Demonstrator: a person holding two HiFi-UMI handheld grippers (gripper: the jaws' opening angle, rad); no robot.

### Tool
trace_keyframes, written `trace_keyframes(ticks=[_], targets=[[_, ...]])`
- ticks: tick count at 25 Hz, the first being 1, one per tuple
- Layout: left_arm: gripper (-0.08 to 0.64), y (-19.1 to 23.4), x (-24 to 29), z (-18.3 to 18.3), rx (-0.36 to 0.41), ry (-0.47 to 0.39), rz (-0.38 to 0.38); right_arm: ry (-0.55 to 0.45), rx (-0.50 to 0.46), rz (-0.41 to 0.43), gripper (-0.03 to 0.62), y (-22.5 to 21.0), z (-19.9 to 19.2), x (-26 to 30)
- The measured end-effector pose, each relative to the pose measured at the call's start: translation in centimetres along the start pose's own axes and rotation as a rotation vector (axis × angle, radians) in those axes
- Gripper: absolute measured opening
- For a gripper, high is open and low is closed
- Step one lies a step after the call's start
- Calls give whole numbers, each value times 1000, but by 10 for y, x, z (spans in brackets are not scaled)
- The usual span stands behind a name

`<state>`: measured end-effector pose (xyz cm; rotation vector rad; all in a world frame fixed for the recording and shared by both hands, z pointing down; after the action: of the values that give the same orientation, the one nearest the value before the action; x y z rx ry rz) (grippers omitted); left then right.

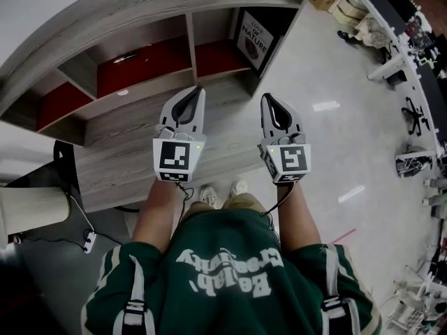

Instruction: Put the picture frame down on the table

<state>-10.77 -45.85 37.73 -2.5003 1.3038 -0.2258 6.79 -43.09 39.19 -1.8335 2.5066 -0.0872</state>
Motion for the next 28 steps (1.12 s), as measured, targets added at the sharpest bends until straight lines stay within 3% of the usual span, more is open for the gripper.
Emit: trace_keyframes(ticks=[7, 12, 28], targets=[[18, -38, -41, 29, 18, 12, 31, -27, -11, 36, 35, 1, 21, -58], [18, -93, -77, 60, 21, 27, 76, -30, -19, 93, 35, -7, 30, -121], [18, -262, -231, 108, 15, 94, 192, -50, 31, 214, 35, -9, 14, -342]])
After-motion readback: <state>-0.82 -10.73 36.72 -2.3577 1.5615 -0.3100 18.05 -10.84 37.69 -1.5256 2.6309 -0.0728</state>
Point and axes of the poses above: the fingertips, and each gripper's own axes: x forward along the fingers, y to its left, z out of its top, the point moved 4 cm from there along -x, backward along the fingers, and after that the axes turned 11 degrees about x, right-handed, at the moved point
